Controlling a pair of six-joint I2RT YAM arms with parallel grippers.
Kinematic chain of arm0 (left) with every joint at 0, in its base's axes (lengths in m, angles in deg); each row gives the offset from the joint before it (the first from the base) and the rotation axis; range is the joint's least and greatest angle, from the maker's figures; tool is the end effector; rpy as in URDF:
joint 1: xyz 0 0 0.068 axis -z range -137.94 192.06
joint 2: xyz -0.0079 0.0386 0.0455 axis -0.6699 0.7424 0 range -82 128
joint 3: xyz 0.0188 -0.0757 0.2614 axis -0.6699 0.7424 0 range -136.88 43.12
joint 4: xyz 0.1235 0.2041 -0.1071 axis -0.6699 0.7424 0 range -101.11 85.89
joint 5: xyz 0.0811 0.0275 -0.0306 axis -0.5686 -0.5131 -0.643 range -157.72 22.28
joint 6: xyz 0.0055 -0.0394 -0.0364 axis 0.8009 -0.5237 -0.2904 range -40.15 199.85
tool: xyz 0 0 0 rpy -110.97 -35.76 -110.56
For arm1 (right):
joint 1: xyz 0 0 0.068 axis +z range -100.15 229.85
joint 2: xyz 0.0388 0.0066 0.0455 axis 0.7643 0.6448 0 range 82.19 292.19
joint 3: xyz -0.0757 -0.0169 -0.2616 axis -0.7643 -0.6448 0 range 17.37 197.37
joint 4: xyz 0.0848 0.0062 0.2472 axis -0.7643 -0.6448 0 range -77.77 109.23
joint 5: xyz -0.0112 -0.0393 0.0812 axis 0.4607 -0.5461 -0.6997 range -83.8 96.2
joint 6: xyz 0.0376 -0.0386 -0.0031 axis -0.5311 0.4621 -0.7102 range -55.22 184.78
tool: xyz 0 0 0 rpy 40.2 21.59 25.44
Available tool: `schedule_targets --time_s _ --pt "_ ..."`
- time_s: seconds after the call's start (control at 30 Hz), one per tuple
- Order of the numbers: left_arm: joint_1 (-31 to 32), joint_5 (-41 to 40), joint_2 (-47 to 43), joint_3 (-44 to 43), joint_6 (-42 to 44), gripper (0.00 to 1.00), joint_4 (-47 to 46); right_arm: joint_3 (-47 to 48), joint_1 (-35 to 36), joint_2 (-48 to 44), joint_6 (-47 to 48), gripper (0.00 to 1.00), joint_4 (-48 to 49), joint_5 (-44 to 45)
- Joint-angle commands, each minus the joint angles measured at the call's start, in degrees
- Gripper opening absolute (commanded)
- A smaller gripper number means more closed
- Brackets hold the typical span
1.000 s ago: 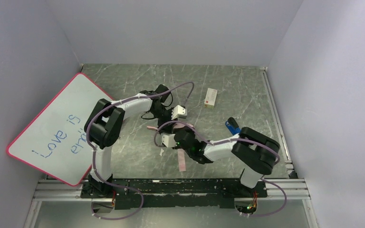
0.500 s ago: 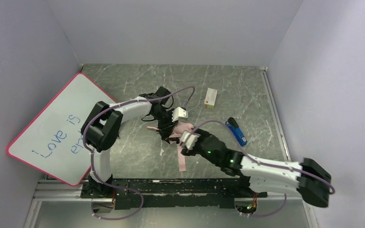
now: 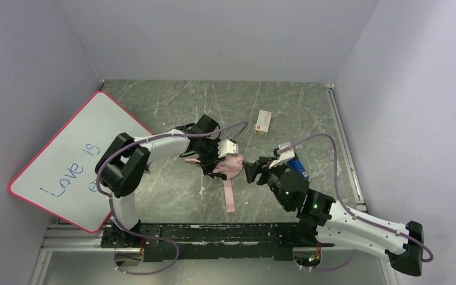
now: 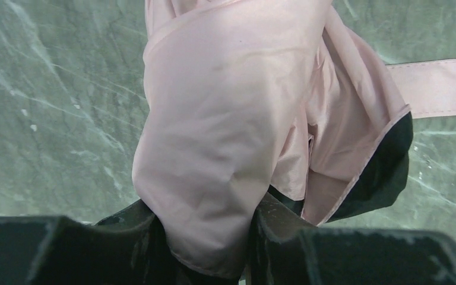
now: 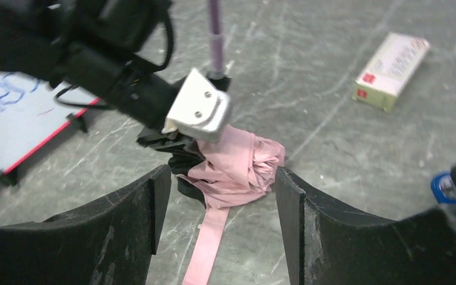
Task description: Put away the umbrella
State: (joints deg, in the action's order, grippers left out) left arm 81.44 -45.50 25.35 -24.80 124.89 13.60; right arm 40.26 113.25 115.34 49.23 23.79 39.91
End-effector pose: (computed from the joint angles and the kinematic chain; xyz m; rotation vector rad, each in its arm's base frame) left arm 0.2797 -0.2469 0.1599 1.8569 1.8707 -0.4865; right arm 0.0864 0.1286 0.2630 -0.2514 1.6643 0.5545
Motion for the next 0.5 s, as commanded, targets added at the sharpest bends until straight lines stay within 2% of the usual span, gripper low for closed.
schedule_targets --time_s 0.0,0.13,0.33,0.47 --pt "1.76 -15.52 3.40 6.78 -0.18 0.05 -9.62 6.83 -0.81 5.40 -18.26 0.69 -15.22 11.70" --pt "2.34 -18.52 1.59 9.61 -0.95 0.05 -13.32 10.27 -8.67 10.87 -20.35 0.70 -18.92 6.33" --pt "4.79 -22.12 0.19 13.20 -1.42 0.05 -17.65 10.10 -34.08 14.10 -19.86 0.70 -15.17 -16.92" --pt "7.03 -27.14 0.50 15.67 -1.32 0.05 -20.57 13.99 -42.63 23.42 -16.03 0.73 -12.32 -27.00"
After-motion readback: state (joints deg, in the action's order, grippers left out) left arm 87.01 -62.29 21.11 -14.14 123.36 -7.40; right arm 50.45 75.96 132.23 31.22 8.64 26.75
